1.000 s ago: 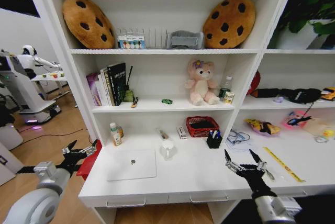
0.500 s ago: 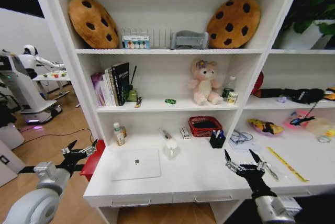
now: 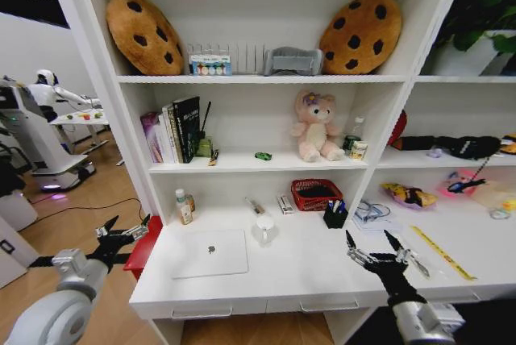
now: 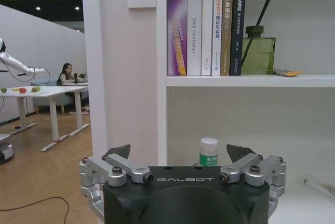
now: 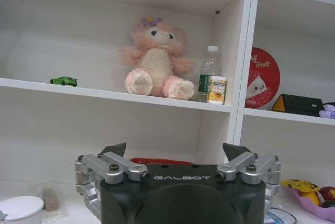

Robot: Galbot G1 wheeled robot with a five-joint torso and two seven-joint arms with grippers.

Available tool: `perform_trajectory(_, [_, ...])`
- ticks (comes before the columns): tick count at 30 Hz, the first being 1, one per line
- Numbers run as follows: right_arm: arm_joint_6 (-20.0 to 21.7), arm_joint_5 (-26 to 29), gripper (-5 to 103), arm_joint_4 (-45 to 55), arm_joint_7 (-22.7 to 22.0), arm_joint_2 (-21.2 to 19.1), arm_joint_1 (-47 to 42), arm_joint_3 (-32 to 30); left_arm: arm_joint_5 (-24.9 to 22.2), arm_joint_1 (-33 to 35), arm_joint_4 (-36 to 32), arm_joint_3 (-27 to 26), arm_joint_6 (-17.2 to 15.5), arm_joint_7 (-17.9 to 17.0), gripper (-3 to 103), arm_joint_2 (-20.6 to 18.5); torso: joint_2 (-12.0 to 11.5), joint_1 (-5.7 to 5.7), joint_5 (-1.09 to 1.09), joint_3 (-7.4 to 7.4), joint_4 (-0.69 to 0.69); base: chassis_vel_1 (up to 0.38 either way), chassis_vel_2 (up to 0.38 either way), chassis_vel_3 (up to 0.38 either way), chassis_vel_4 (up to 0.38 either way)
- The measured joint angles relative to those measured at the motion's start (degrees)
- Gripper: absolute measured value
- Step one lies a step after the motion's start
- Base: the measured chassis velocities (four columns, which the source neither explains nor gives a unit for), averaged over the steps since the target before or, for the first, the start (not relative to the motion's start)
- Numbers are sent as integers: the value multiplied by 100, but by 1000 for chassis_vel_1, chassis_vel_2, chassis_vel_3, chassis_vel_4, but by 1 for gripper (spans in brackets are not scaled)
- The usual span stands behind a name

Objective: Organize the objects on the table.

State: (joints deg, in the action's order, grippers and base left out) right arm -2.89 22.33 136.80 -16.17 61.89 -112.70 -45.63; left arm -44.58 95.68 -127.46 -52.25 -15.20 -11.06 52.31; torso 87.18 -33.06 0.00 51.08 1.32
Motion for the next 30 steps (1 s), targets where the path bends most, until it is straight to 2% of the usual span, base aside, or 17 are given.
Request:
perform_trajectory(10, [0, 0, 100, 0, 0, 0, 0, 0, 0, 0, 0, 0, 0, 2, 100, 0, 0, 0, 0, 0, 0, 101, -98, -102, 110])
perform_trajectory(29, [0, 0, 100, 0, 0, 0, 0, 0, 0, 0, 0, 0, 0, 2, 100, 0, 1, 3, 2, 0, 0, 238, -240, -240, 239])
perform_trajectory(30, [0, 0, 100, 0, 0, 0, 0, 0, 0, 0, 0, 0, 0, 2, 100, 0, 1, 4, -2, -1, 0, 225, -244, -228, 230])
